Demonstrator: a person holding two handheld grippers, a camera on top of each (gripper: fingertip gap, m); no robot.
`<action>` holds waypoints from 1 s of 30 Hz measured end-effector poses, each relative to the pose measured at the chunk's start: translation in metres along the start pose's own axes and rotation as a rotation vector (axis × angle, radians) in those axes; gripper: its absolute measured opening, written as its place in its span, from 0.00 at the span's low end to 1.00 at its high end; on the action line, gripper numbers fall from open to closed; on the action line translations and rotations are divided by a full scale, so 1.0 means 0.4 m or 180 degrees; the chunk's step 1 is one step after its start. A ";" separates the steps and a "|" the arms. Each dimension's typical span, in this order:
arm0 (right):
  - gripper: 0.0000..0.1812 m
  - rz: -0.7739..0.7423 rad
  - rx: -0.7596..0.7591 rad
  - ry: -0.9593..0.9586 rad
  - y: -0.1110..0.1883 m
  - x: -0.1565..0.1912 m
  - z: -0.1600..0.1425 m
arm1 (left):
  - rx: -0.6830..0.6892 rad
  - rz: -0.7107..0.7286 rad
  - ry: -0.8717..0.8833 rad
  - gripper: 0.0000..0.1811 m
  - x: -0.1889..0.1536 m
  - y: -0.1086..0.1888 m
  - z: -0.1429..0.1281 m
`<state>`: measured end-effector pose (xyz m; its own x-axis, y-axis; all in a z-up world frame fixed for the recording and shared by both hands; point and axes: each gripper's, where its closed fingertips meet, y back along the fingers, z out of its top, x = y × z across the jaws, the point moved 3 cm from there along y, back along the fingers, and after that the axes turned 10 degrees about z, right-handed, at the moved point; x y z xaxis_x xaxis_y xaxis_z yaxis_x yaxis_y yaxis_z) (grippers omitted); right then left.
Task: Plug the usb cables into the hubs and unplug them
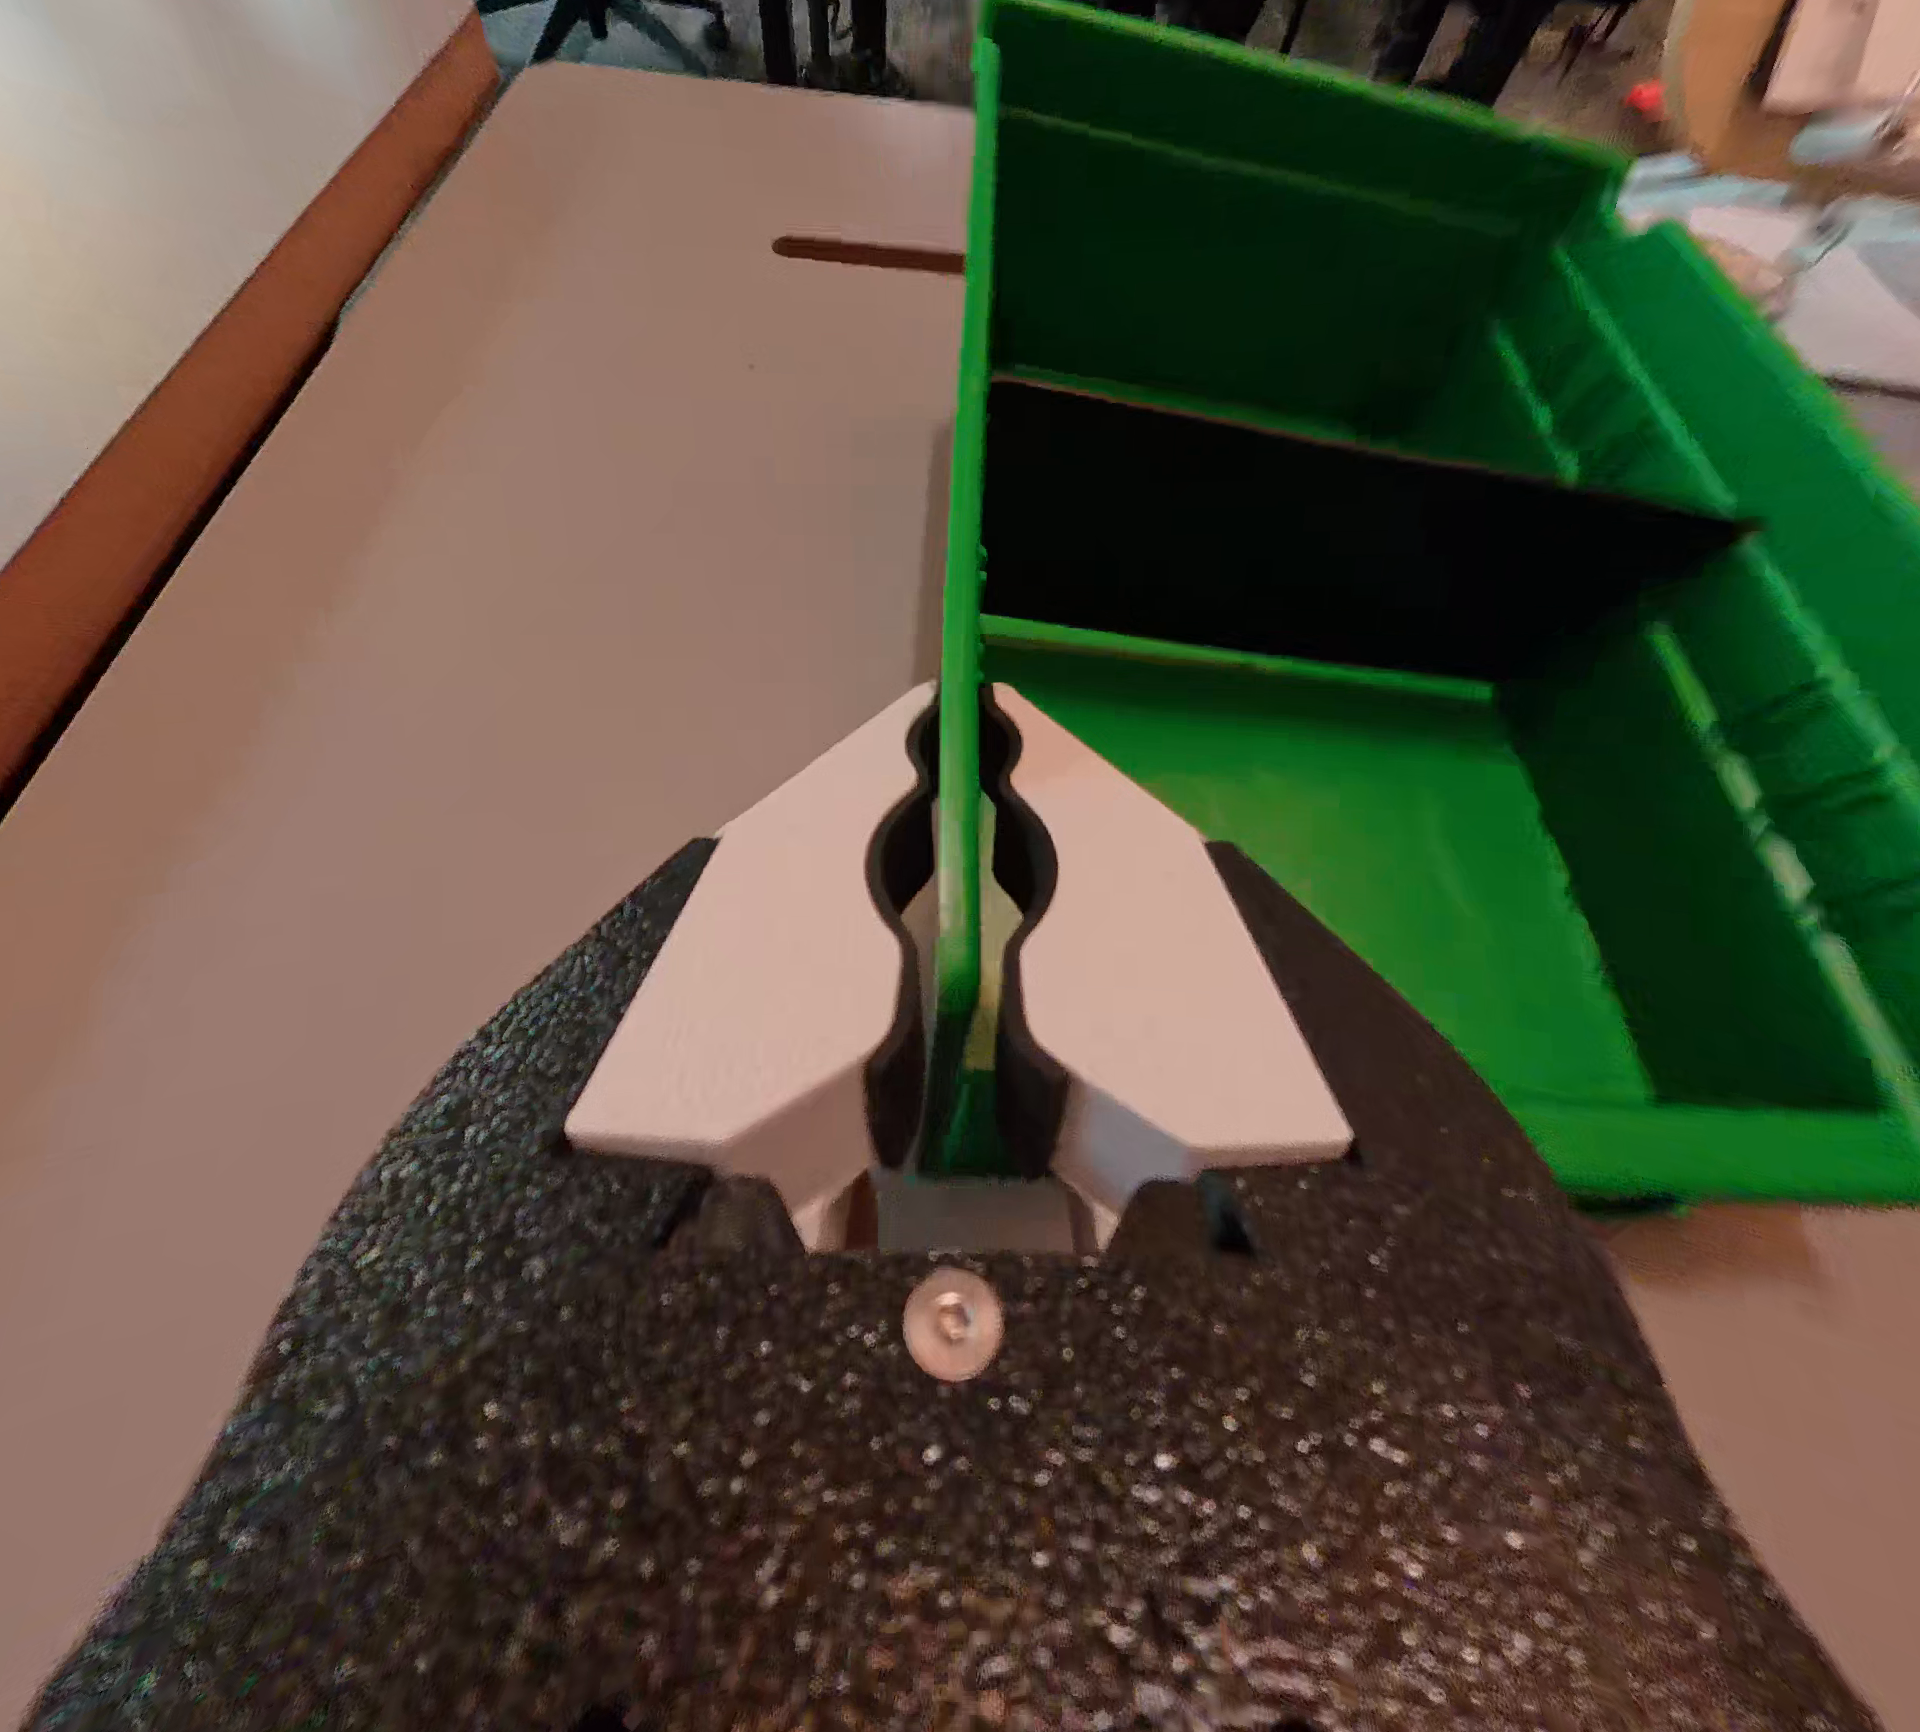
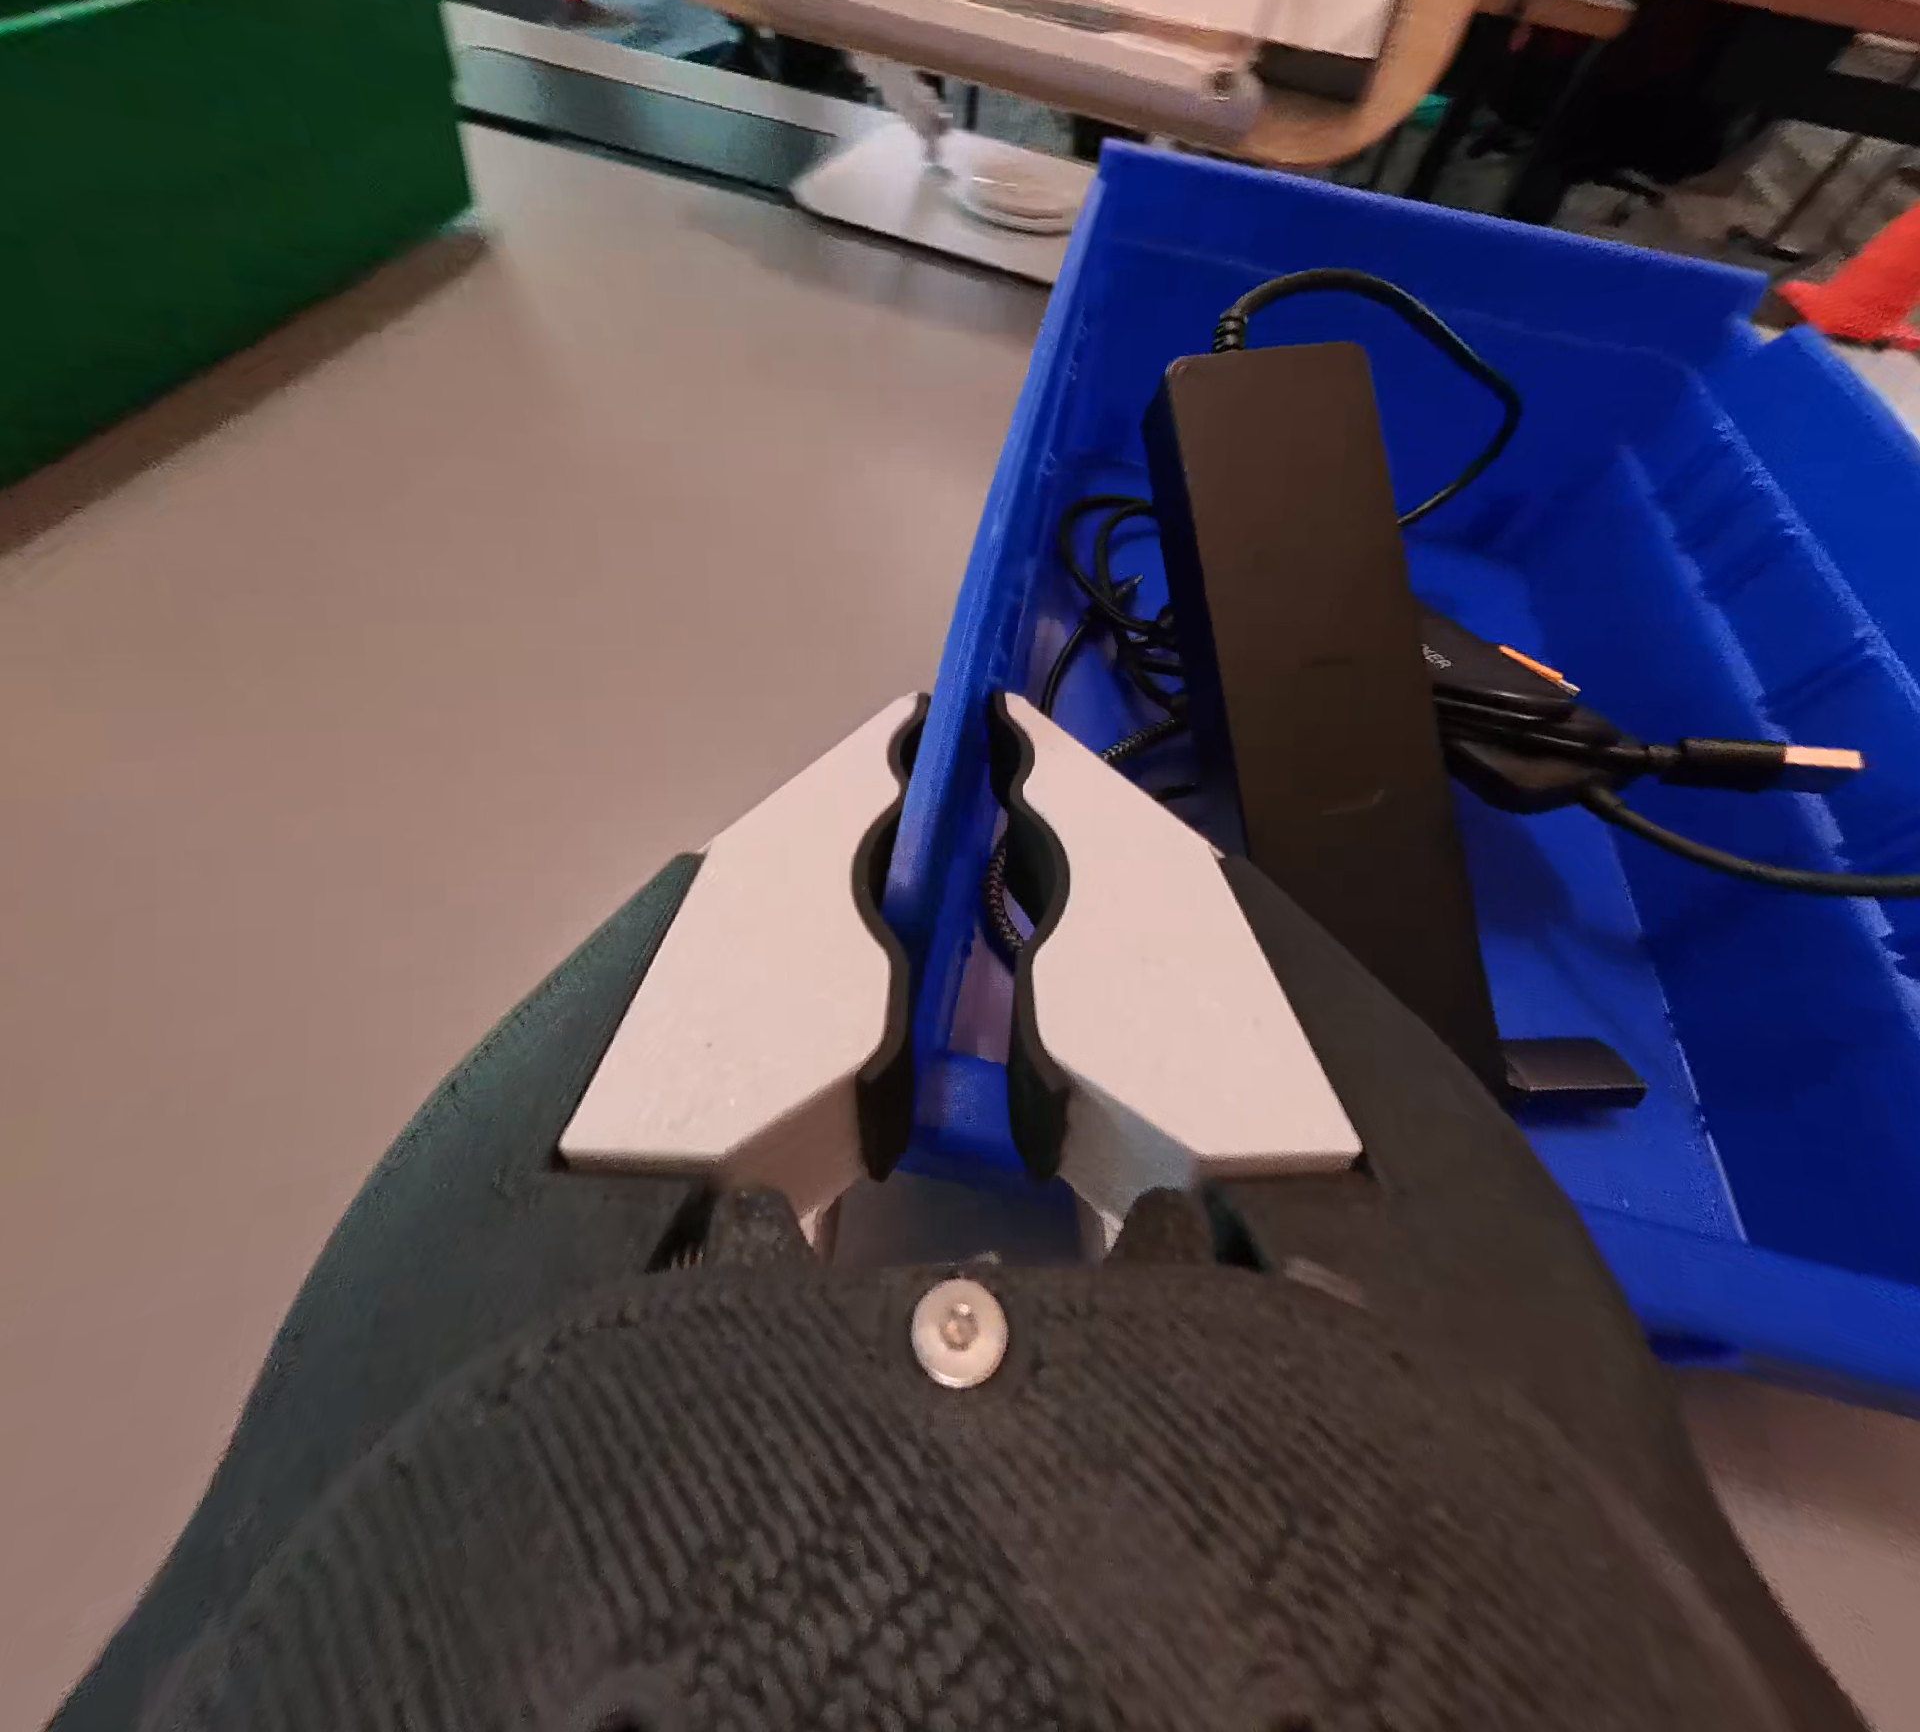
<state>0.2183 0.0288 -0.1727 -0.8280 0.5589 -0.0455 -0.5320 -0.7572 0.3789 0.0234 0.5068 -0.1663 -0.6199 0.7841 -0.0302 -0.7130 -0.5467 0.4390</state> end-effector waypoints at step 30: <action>0.61 0.2290 -0.1449 -0.0542 -0.054 0.524 0.368 | -0.1696 0.0154 0.0089 0.01 -0.082 0.384 0.376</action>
<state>0.0822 0.2122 -0.0543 -0.9721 -0.0922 0.2158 0.0613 -0.9874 -0.1458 -0.0165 0.4414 0.0370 -0.6594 0.7502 -0.0483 -0.7465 -0.6610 -0.0760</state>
